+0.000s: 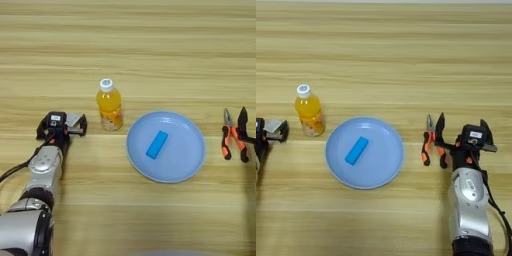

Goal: Move the objects on the table

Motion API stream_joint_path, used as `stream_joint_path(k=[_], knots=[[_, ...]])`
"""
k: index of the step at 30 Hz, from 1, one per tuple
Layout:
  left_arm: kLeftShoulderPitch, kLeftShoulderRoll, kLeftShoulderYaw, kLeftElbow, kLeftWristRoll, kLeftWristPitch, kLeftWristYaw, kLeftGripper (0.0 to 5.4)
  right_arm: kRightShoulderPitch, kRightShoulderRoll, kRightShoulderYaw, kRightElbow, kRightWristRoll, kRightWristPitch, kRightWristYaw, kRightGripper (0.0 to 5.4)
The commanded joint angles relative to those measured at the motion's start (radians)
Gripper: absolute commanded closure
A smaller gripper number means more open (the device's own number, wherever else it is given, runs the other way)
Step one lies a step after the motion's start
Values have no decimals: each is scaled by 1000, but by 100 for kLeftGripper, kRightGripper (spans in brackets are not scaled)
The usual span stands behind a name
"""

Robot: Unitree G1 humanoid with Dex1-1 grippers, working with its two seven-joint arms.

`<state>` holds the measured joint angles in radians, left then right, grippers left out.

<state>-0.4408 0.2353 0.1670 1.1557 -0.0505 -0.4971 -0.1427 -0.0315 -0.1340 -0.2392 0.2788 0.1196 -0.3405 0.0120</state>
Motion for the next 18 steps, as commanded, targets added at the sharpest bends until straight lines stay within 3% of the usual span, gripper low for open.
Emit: stream_joint_path(k=[1,18], knots=[[2,5,1,30,6,22,2,11,-9,-5,-1,0,1,2,6,0],[0,5,6,38,6,20,-10,159,-9,-5,-3,3,1,0,4,0]])
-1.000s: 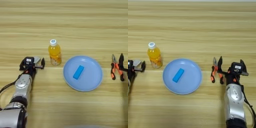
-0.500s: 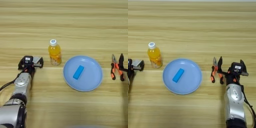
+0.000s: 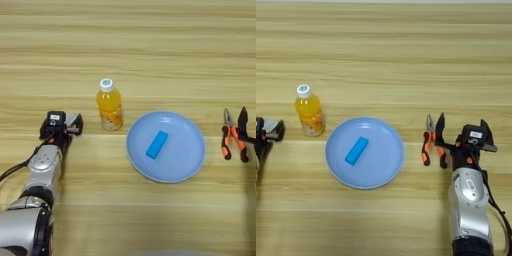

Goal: Move the objects on the table

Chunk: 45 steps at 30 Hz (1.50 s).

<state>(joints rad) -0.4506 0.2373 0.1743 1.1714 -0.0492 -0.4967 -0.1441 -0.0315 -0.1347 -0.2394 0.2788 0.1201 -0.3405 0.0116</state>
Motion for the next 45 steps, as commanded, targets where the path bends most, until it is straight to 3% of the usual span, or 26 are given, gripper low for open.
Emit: stream_joint_path(k=[1,8,22,28,34,41,45], knots=[[10,3,-1,22,4,19,-9,169,-10,-4,-3,3,1,0,4,0],[12,1,2,20,1,13,-17,239,-7,-4,-4,0,1,1,4,0],[18,2,12,-1,-2,-5,-23,243,-3,-3,-4,-3,1,2,4,0],[29,-1,14,-74,-10,-37,-24,243,-4,-3,-3,-1,2,2,6,0],[72,-5,19,-251,-29,-44,-26,243,-5,0,-1,1,1,1,6,0],[129,4,20,-483,-48,13,-17,243,-8,2,1,4,0,0,5,0],[186,5,23,-699,-75,61,-30,243,-9,1,1,4,1,0,4,0]])
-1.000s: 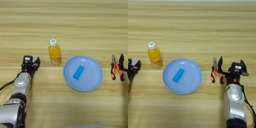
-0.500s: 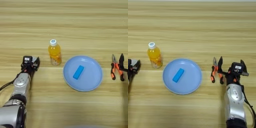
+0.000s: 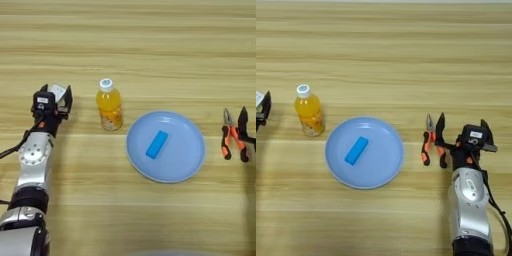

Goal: Move the objects on the table

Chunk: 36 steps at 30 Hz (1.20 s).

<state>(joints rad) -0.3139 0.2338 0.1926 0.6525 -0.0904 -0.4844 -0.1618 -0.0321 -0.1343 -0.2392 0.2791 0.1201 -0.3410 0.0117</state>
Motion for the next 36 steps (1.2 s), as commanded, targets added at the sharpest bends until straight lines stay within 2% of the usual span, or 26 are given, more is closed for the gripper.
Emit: stream_joint_path(k=[1,4,10,17,20,24,31,36], knots=[[66,8,5,-241,-43,67,-15,243,-8,0,0,4,1,0,5,0],[116,6,0,-409,-61,123,-13,243,-9,0,1,6,1,0,6,0],[198,-5,-39,-680,-55,225,-16,243,-12,1,4,8,1,0,7,0],[233,-17,-79,-859,-65,302,-32,243,-15,2,6,10,1,0,6,0],[233,-24,-103,-887,-65,322,-42,243,-17,2,7,11,0,0,5,0],[225,-50,-182,-882,-48,337,-66,243,-19,2,8,13,0,-1,4,0],[206,-123,-328,-808,-28,341,-110,243,-12,2,4,8,2,-4,2,0],[202,-183,-433,-735,9,326,-130,243,-9,4,3,4,1,-5,-1,0]])
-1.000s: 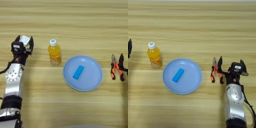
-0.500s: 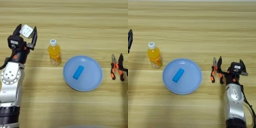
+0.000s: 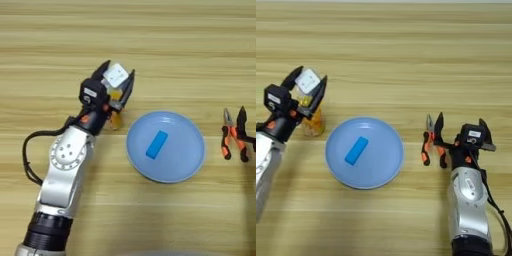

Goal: Move the objects on the table

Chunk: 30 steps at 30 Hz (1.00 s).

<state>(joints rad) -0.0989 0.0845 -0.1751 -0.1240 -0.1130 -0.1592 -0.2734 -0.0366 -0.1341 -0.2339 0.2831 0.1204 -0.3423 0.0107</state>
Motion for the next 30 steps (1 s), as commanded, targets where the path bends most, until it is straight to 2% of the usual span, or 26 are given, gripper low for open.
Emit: stream_joint_path(k=[1,6,17,22,25,30], knots=[[-11,-43,-85,51,36,-2,-23,243,-4,4,-3,-1,1,-4,-1,0],[-5,-68,-149,67,61,-9,-41,243,3,5,-4,-9,1,-3,-3,0],[14,-92,-247,107,95,-8,-62,243,1,12,-1,-6,-1,-3,-4,0],[-16,-107,-237,232,109,-19,-50,243,3,13,-3,-7,-1,-4,-4,0],[-39,-120,-225,338,123,-46,-44,243,5,15,-2,-9,-2,-3,-4,0],[-59,-132,-223,455,140,-89,-39,243,5,15,-3,-4,-1,-4,-3,0]])
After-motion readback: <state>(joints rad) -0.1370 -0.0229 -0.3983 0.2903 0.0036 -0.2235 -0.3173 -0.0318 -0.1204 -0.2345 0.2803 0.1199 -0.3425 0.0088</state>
